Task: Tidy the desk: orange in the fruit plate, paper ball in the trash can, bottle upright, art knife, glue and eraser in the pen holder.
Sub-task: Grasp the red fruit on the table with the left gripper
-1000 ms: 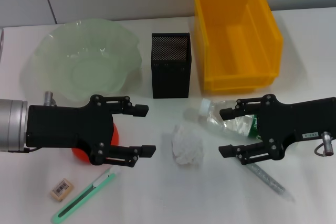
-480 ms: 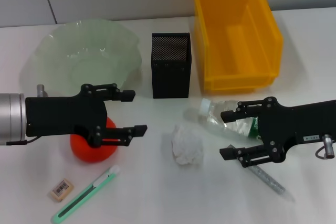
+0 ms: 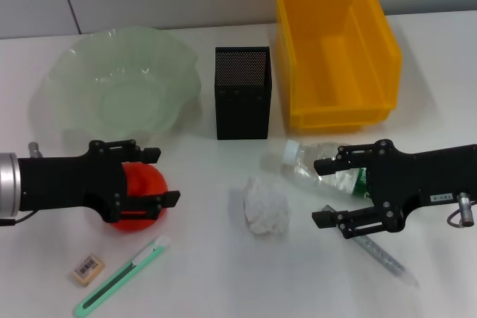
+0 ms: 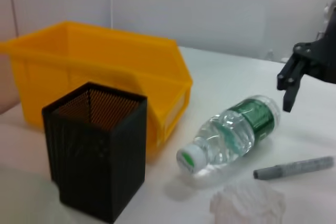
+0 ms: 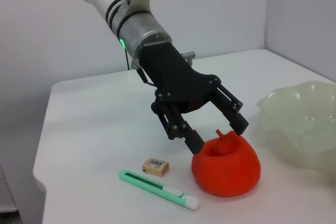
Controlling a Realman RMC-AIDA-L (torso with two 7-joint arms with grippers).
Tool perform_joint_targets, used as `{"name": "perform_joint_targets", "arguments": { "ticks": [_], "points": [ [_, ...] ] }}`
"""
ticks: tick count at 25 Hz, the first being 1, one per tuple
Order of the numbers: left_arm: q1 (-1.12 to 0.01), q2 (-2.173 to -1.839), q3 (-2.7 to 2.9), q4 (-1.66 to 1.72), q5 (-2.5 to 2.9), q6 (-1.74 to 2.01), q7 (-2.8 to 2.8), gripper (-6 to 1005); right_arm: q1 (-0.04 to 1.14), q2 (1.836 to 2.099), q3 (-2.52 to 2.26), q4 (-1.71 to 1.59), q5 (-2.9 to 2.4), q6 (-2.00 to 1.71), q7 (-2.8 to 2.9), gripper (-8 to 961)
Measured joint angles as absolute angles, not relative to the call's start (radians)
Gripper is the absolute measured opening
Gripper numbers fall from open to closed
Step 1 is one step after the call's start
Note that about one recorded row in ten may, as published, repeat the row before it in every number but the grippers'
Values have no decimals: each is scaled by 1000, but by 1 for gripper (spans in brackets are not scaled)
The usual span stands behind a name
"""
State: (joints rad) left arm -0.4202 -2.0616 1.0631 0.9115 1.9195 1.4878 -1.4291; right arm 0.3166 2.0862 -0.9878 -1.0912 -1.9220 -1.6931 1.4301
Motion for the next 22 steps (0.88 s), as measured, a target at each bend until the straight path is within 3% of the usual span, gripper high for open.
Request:
{"name": "perform_joint_targets", "arguments": {
  "ticks": [22],
  "points": [
    [-383, -2060, 1017, 897, 1974, 1385, -1430, 673, 322, 2085, -989, -1089, -1922, -1693, 1425, 765]
  ]
}}
